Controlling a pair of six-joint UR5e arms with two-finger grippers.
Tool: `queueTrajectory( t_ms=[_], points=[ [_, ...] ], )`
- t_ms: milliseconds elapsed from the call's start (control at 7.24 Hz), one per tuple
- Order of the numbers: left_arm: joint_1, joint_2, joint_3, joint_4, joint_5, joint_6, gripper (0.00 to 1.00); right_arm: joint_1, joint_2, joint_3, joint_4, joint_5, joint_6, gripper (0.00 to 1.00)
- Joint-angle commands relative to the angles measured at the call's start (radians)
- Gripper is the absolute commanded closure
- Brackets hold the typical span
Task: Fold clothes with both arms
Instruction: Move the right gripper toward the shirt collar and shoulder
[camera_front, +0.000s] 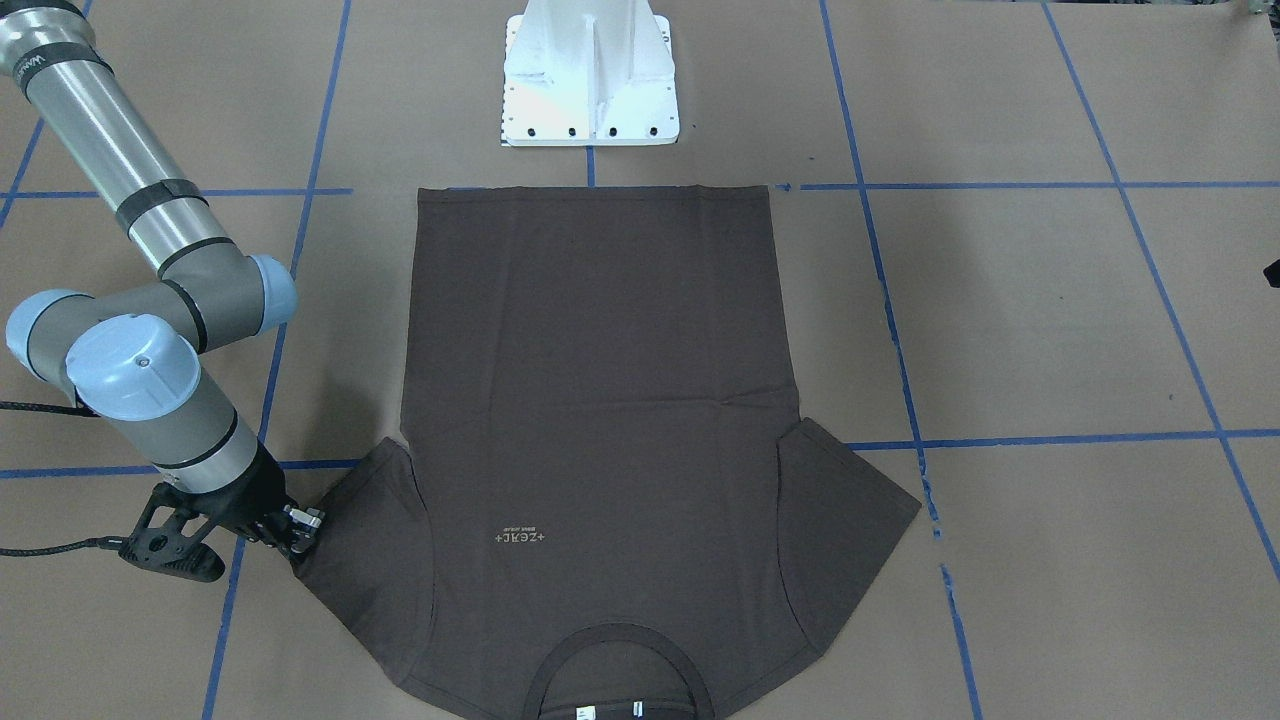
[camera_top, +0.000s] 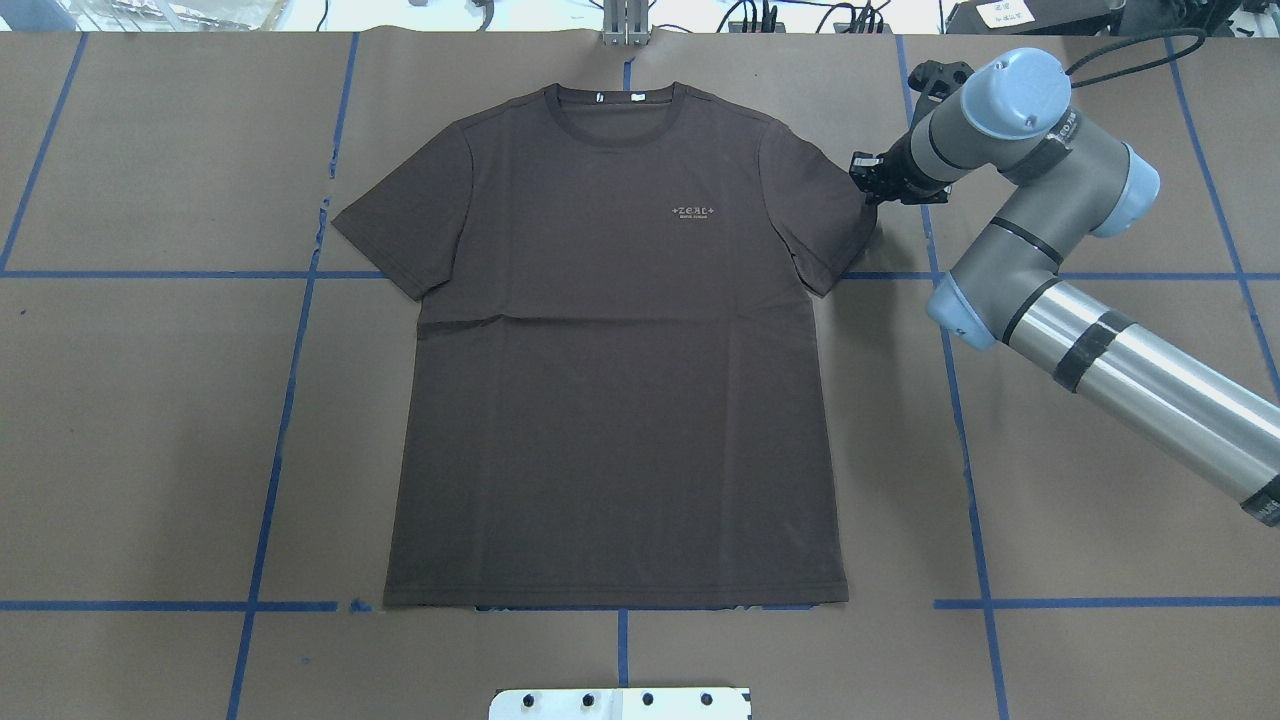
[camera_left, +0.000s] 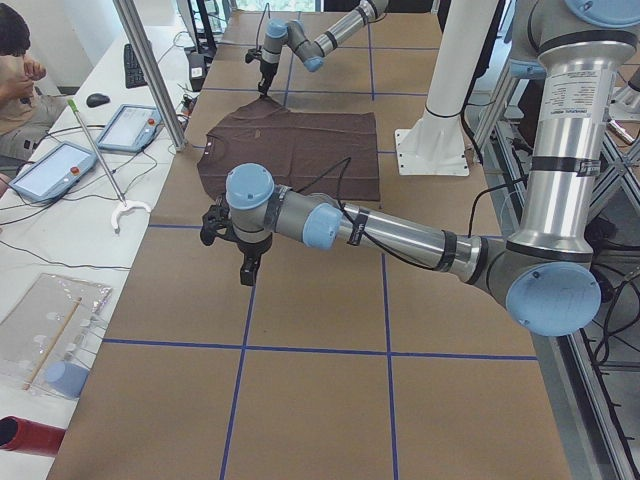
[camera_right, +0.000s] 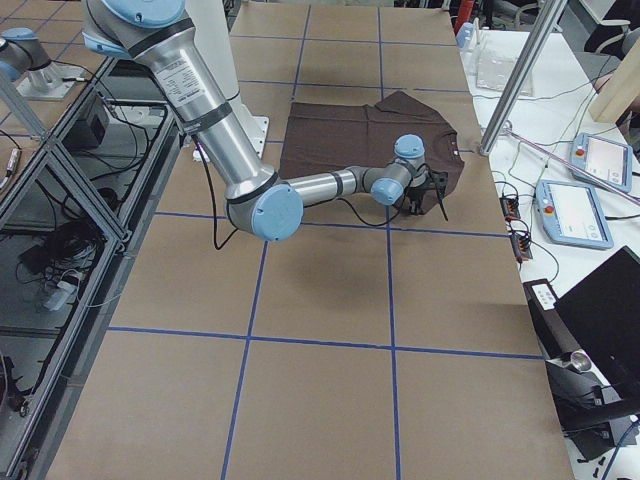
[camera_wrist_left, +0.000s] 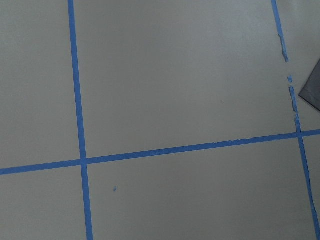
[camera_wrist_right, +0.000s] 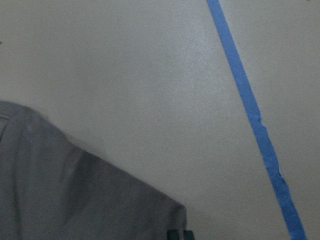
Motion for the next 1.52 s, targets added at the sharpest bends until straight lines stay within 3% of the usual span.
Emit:
queueTrajectory(
  t_ms=[0,276,552,690,828,966,1104,1380],
  points=[
    [0.002,-0.001,-0.001,0.000,0.000,-0.002,0.00,0.000,0.035,0.015,-0.003,0.000,0.008,1.00],
    [0.000,-0.004,-0.013,0.000,0.000,-0.003,0.00,-0.026,0.122,0.006,-0.030,-0.001,0.032,1.00],
    [0.000,0.001,-0.054,0.002,-0.005,-0.003,0.00,-0.093,0.249,-0.090,-0.106,-0.126,0.052,1.00],
    [0.000,0.002,-0.059,-0.003,-0.012,-0.006,0.00,-0.115,0.285,-0.133,-0.106,-0.153,0.055,0.75],
    [0.017,-0.008,-0.050,-0.012,-0.012,-0.003,0.00,-0.126,0.300,-0.141,-0.101,-0.182,0.057,0.01],
    [0.096,-0.014,-0.057,-0.137,-0.014,-0.006,0.00,-0.126,0.310,-0.134,-0.103,-0.182,0.060,0.00],
    [0.166,-0.022,-0.044,-0.261,-0.011,-0.154,0.00,-0.132,0.304,-0.076,-0.103,-0.184,0.118,0.00],
    [0.302,-0.187,0.090,-0.418,-0.002,-0.504,0.00,-0.124,0.162,0.191,-0.109,-0.121,0.141,0.00]
  ],
)
